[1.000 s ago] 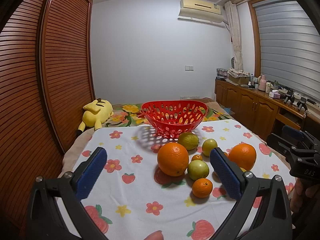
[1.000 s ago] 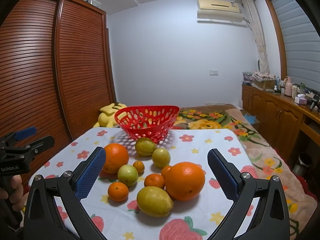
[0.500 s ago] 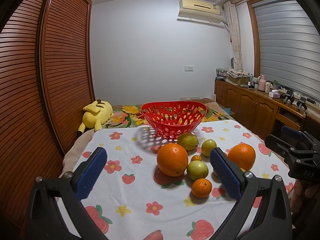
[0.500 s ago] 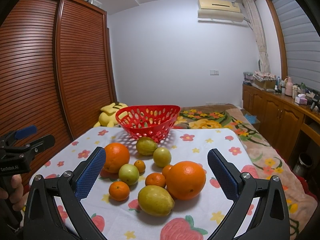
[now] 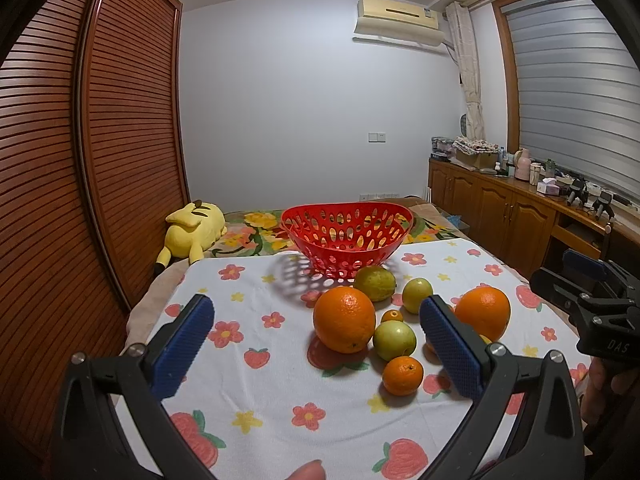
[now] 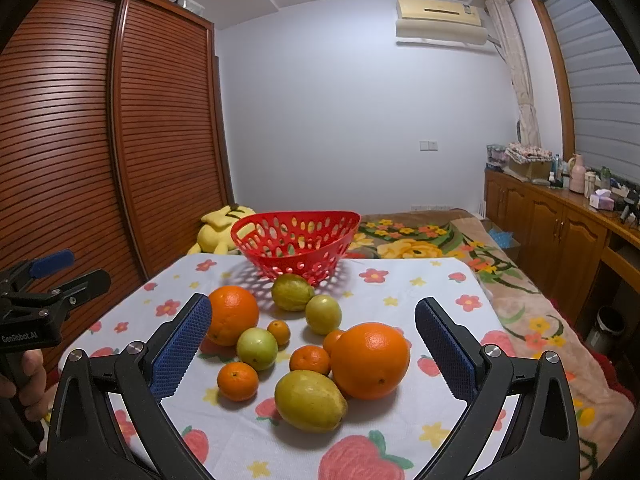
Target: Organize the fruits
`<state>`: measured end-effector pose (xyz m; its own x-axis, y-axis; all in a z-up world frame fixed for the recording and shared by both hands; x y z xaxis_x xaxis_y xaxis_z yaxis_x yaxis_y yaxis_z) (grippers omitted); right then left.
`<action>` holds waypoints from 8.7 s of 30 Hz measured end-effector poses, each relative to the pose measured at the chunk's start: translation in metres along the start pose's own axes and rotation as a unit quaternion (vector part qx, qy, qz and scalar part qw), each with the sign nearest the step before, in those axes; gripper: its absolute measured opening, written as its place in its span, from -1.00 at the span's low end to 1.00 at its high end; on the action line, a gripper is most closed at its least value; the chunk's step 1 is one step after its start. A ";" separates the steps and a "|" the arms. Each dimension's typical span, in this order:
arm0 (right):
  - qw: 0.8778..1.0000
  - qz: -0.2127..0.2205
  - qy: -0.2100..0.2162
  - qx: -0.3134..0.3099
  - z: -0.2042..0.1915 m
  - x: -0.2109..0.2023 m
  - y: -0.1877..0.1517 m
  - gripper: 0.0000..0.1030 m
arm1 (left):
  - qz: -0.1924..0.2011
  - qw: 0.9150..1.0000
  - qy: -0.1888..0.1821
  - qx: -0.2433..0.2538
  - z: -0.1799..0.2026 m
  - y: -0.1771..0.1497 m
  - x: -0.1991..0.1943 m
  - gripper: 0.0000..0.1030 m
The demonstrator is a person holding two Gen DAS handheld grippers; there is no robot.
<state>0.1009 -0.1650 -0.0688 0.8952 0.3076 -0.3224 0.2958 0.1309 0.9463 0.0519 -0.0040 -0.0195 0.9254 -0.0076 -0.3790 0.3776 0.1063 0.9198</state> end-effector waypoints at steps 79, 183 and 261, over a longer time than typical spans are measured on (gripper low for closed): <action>0.978 -0.183 0.095 -0.032 -0.009 0.083 -0.101 0.35 | -0.220 0.965 -0.142 0.027 0.042 -0.094 0.103 0.08; 0.963 -0.173 0.173 -0.113 0.025 0.235 0.071 0.33 | -0.183 0.975 -0.125 0.030 0.016 0.052 0.271 -0.16; 0.983 -0.162 0.079 -0.036 0.062 0.101 0.012 0.56 | -0.158 0.979 -0.131 0.004 0.001 -0.002 0.155 0.39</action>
<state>0.2159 -0.1911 -0.0885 0.6935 0.3814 -0.6112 0.5263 0.3111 0.7913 0.1947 -0.0060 -0.0806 0.7387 -0.2930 -0.6070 0.6458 0.0496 0.7619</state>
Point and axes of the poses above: each gripper's, at about its wrist camera, not at the fingertips, and x roughly the way its jaws point, z to its right, y to its top, the point moved 7 cm from there along x, roughly the way its jaws point, and after that the axes turned 7 degrees about -x, right-handed, at the moved point
